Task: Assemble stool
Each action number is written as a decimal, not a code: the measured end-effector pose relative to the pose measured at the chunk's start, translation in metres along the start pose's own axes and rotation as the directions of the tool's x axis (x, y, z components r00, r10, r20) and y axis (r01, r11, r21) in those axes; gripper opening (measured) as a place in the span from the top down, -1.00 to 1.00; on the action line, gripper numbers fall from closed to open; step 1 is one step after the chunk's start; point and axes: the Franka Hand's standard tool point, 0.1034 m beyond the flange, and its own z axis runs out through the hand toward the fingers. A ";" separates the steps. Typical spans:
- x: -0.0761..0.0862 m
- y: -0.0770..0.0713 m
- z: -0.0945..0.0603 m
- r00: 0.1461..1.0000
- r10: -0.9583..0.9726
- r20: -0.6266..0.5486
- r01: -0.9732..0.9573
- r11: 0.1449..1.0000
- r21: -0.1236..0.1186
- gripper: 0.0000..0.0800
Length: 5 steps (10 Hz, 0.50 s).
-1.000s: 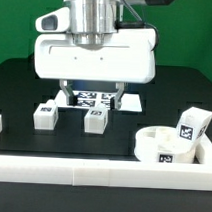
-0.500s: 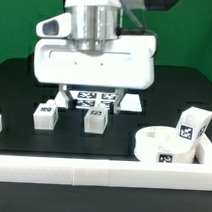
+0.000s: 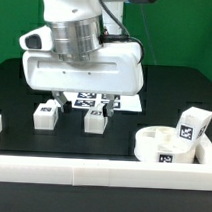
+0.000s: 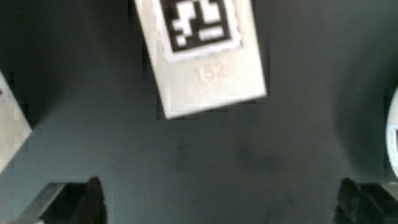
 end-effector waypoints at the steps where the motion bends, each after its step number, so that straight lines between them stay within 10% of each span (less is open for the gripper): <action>1: -0.003 0.001 0.001 0.994 0.004 0.108 -0.005 1.000 0.009 -0.62; 5: -0.009 0.009 0.007 0.891 0.007 0.454 -0.007 1.000 -0.002 -0.62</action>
Offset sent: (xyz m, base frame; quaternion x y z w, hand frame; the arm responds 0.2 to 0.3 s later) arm -0.0042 -0.0054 -0.0055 0.0020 -0.2608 0.0148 0.9653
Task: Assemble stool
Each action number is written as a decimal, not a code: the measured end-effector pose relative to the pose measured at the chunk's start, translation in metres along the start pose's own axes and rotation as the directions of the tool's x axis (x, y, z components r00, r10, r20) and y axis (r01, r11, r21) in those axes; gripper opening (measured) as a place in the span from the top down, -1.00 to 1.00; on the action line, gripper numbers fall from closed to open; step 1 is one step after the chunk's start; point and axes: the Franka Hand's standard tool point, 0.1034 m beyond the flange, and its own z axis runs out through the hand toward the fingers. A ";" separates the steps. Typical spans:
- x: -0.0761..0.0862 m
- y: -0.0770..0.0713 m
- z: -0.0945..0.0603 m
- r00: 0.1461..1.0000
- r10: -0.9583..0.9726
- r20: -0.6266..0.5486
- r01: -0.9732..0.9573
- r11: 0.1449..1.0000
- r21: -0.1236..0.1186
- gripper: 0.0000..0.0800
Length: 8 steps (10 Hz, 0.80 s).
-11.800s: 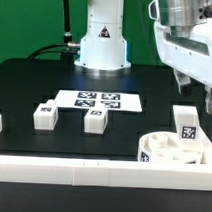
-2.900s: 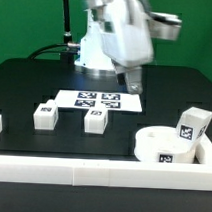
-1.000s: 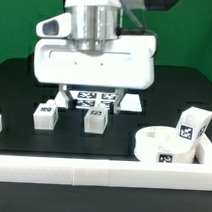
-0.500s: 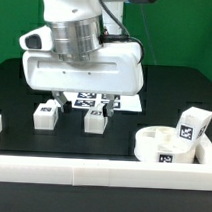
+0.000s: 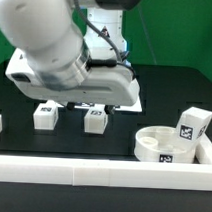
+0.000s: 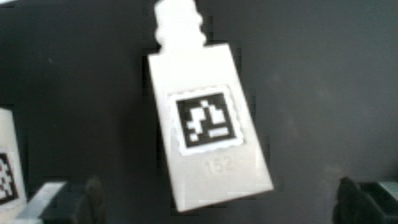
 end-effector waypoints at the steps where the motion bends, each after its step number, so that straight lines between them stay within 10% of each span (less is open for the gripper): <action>1: -0.004 0.002 0.003 0.994 0.004 0.108 -0.004 1.000 0.003 -0.62; 2: 0.006 0.004 0.003 0.994 -0.001 0.108 0.003 1.000 -0.017 -0.62; 4: 0.009 0.000 0.012 0.998 -0.042 0.056 0.049 0.989 -0.136 -0.62; 8: 0.009 0.000 0.017 0.998 -0.049 0.044 0.055 0.988 -0.147 -0.62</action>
Offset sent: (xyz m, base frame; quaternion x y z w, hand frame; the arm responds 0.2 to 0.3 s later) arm -0.0191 0.0024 -0.0184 -0.1489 0.0496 -0.0180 0.9874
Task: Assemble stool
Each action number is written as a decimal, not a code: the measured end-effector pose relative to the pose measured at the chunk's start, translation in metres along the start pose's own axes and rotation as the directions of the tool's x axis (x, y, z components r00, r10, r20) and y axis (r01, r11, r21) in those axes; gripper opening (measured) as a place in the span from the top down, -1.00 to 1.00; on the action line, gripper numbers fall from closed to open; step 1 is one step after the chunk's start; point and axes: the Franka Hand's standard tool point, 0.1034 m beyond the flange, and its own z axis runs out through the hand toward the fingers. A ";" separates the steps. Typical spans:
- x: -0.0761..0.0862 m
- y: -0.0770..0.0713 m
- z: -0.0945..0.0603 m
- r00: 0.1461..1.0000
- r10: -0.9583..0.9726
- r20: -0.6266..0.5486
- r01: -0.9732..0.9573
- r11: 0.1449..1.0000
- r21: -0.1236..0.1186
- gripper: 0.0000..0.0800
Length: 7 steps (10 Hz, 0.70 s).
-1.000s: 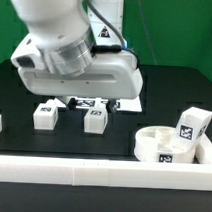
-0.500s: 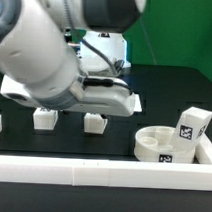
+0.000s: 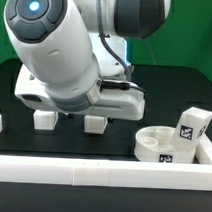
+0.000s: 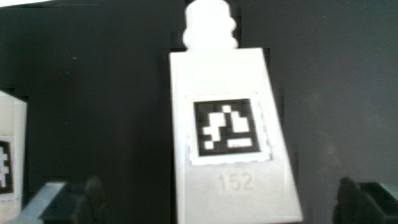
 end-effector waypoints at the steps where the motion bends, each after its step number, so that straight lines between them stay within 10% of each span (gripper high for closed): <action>1: 0.001 0.001 0.001 1.000 0.002 -0.001 -0.002 1.000 0.000 -0.62; 7: -0.001 0.008 0.023 0.972 0.019 0.235 -0.018 1.000 -0.005 -0.62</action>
Offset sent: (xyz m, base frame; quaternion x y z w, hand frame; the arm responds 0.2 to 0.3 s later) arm -0.0040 0.0026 -0.0041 -0.0026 0.0110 -0.0052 0.9999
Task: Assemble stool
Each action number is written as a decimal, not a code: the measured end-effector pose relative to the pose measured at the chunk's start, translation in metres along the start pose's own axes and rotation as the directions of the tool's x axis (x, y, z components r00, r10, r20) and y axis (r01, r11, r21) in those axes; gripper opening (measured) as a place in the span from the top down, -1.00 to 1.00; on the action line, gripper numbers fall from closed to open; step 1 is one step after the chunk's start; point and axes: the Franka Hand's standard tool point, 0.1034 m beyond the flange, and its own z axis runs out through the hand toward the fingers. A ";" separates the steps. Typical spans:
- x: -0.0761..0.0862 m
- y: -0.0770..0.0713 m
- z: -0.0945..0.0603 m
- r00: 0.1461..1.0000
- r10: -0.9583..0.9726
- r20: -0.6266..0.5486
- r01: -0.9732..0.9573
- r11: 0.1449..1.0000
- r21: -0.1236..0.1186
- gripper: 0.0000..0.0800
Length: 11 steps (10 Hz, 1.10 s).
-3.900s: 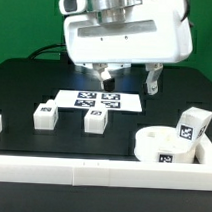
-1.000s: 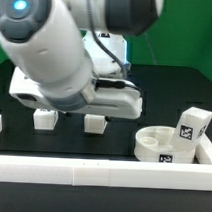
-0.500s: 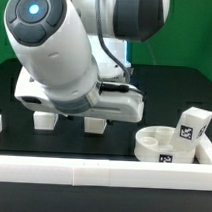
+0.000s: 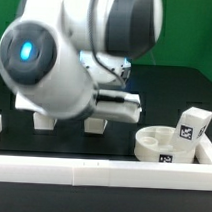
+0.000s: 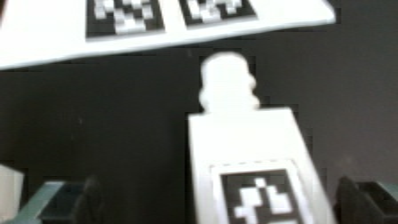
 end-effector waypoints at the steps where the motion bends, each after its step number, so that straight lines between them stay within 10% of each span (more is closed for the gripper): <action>1: 0.002 -0.003 -0.004 1.000 -0.004 -0.025 0.004 1.000 -0.003 -0.31; 4: -0.001 -0.005 -0.004 1.000 -0.004 -0.023 0.004 1.000 -0.004 0.16; 8: -0.003 -0.008 -0.008 0.999 -0.013 -0.031 0.013 1.000 -0.006 0.16; 11: -0.033 -0.022 -0.042 0.999 -0.027 -0.036 0.027 1.000 -0.004 0.16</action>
Offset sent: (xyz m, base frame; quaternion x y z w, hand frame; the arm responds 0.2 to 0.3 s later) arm -0.0014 0.0108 -0.0013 0.0032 -0.0009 0.0054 1.0000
